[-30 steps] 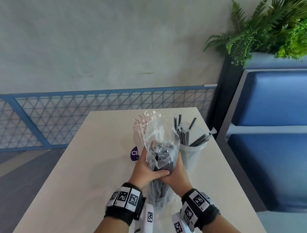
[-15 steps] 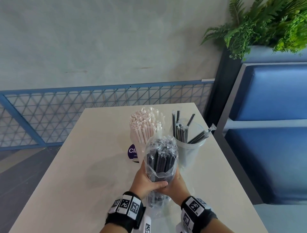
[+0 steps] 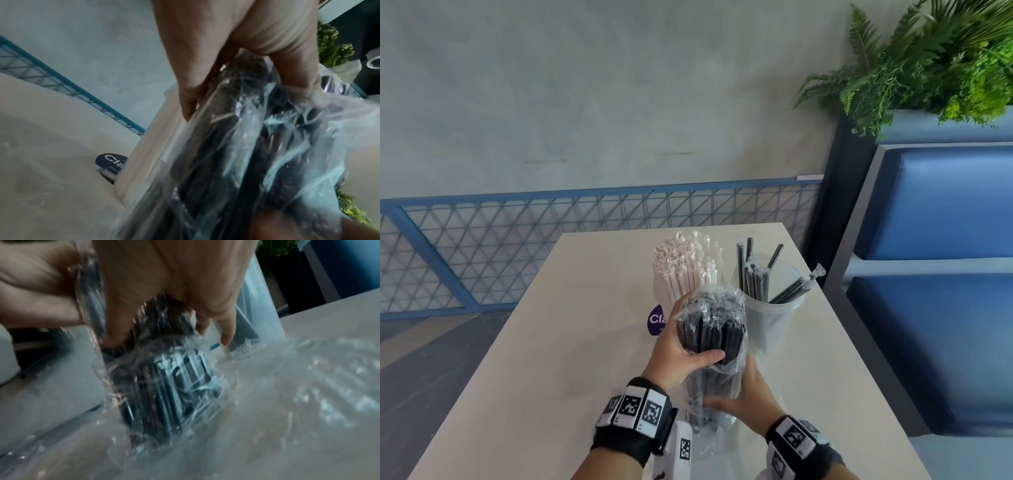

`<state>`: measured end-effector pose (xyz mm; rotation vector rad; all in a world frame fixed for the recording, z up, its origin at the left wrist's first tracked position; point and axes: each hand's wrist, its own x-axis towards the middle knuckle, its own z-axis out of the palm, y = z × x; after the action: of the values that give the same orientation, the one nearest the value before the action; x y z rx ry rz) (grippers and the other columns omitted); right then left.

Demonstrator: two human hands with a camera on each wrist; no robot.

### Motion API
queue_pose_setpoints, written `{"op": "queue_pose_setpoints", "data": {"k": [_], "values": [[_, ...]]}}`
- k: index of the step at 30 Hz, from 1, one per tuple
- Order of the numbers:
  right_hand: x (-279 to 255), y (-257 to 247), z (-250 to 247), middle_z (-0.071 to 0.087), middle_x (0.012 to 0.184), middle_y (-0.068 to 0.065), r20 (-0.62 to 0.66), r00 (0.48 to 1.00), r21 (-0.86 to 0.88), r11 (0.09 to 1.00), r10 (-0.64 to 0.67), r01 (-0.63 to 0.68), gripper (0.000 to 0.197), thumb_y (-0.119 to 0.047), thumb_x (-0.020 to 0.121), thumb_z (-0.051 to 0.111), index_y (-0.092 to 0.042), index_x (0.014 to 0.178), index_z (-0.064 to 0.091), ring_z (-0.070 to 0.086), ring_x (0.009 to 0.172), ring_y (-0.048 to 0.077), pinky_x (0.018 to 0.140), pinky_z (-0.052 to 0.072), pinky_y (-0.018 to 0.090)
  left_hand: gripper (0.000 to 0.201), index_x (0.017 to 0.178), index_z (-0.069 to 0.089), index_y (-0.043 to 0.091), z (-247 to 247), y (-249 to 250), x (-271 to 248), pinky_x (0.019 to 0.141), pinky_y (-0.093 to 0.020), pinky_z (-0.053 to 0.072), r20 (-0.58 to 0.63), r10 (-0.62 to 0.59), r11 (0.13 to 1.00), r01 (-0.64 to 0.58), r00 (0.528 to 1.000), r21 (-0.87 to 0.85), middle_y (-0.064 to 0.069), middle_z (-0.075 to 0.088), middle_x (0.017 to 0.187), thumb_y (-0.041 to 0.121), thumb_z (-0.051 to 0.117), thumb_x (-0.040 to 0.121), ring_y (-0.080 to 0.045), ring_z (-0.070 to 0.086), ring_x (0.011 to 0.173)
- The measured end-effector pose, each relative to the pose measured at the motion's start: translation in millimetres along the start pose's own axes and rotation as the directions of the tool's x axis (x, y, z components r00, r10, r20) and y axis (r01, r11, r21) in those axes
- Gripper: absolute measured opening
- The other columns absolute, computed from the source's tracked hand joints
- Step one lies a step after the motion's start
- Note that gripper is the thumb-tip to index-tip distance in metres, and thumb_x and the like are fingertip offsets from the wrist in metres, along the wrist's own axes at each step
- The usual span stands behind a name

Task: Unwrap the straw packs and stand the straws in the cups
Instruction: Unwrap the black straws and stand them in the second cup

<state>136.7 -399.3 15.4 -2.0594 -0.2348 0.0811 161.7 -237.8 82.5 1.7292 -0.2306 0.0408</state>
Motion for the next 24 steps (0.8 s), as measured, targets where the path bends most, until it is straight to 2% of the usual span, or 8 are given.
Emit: {"op": "queue_pose_setpoints", "data": {"k": [3, 6, 9, 11, 14, 16, 19, 24], "values": [[-10, -22, -13, 0.032, 0.137, -0.020, -0.267, 0.955, 0.058, 0.987, -0.132, 0.152, 0.095, -0.075, 0.067, 0.054, -0.029, 0.141, 0.015, 0.036, 0.123, -0.011, 0.098, 0.030, 0.002, 0.086, 0.126, 0.045, 0.023, -2, -2, 0, 0.098, -0.028, 0.048, -0.013, -0.012, 1.000, 0.012, 1.000, -0.023, 0.003, 0.064, 0.117, 0.005, 0.088, 0.054, -0.007, 0.060, 0.112], [-8, -47, -21, 0.043, 0.127, -0.014, -0.443, 0.873, 0.049, 0.966, -0.205, 0.252, 0.078, -0.073, 0.073, 0.050, -0.027, 0.134, 0.031, 0.044, 0.115, -0.007, 0.093, 0.035, 0.004, 0.090, 0.128, 0.042, 0.031, 2, 7, 0, 0.095, -0.015, 0.046, -0.004, 0.022, 1.000, -0.022, 1.000, -0.017, 0.011, 0.059, 0.122, 0.006, 0.088, 0.054, -0.002, 0.055, 0.116], [-2, -64, -27, 0.044, 0.122, -0.020, -0.438, 0.883, 0.021, 0.980, -0.168, 0.197, 0.073, -0.062, 0.069, 0.065, -0.033, 0.129, 0.035, 0.045, 0.114, -0.005, 0.096, 0.037, 0.008, 0.094, 0.132, 0.039, 0.032, 5, 12, 3, 0.099, -0.016, 0.043, -0.006, 0.047, 0.999, -0.047, 0.999, -0.012, 0.010, 0.054, 0.130, 0.014, 0.089, 0.055, 0.000, 0.052, 0.120], [1, -68, -30, 0.041, 0.118, -0.028, -0.417, 0.899, -0.026, 0.991, -0.131, 0.133, 0.071, -0.048, 0.071, 0.074, -0.032, 0.130, 0.037, 0.044, 0.116, 0.002, 0.099, 0.038, 0.019, 0.091, 0.127, 0.042, 0.037, 3, 15, 2, 0.099, -0.021, 0.046, -0.021, 0.043, 0.999, -0.043, 0.999, -0.023, 0.009, 0.057, 0.127, 0.014, 0.089, 0.054, -0.002, 0.055, 0.118], [4, -72, -35, 0.044, 0.115, -0.019, -0.318, 0.946, -0.068, 0.997, -0.063, 0.043, 0.074, -0.042, 0.072, 0.074, -0.024, 0.136, 0.040, 0.043, 0.120, 0.011, 0.102, 0.040, 0.030, 0.084, 0.120, 0.047, 0.036, 2, 15, 0, 0.092, -0.027, 0.051, 0.007, 0.020, 1.000, -0.020, 1.000, -0.005, 0.007, 0.064, 0.115, 0.015, 0.089, 0.051, -0.007, 0.061, 0.110], [7, -73, -38, 0.047, 0.109, -0.016, -0.265, 0.964, -0.055, 0.998, -0.014, -0.001, 0.069, -0.041, 0.073, 0.074, -0.023, 0.132, 0.045, 0.047, 0.115, 0.014, 0.099, 0.042, 0.029, 0.077, 0.117, 0.048, 0.034, 2, 16, -1, 0.086, -0.020, 0.052, 0.020, 0.007, 0.999, -0.008, 1.000, 0.033, 0.010, 0.067, 0.107, 0.020, 0.086, 0.051, -0.004, 0.064, 0.103], [11, -70, -40, 0.059, 0.105, -0.010, -0.289, 0.957, 0.024, 1.000, 0.013, -0.006, 0.054, -0.038, 0.072, 0.076, -0.031, 0.120, 0.051, 0.055, 0.109, 0.014, 0.095, 0.047, 0.031, 0.070, 0.120, 0.050, 0.020, 2, 12, 2, 0.080, -0.013, 0.051, -0.009, -0.028, 0.998, 0.028, 1.000, 0.057, 0.007, 0.068, 0.104, 0.009, 0.084, 0.061, -0.005, 0.066, 0.100], [15, -71, -38, 0.065, 0.110, -0.001, -0.346, 0.936, 0.099, 0.995, 0.063, -0.030, 0.054, -0.034, 0.072, 0.076, -0.022, 0.121, 0.055, 0.060, 0.105, 0.015, 0.093, 0.050, 0.035, 0.064, 0.118, 0.056, 0.016, 6, 14, 4, 0.093, -0.024, 0.052, -0.108, -0.006, 0.995, 0.016, 0.994, 0.097, 0.000, 0.066, 0.111, 0.025, 0.080, 0.059, -0.008, 0.063, 0.105]]}}
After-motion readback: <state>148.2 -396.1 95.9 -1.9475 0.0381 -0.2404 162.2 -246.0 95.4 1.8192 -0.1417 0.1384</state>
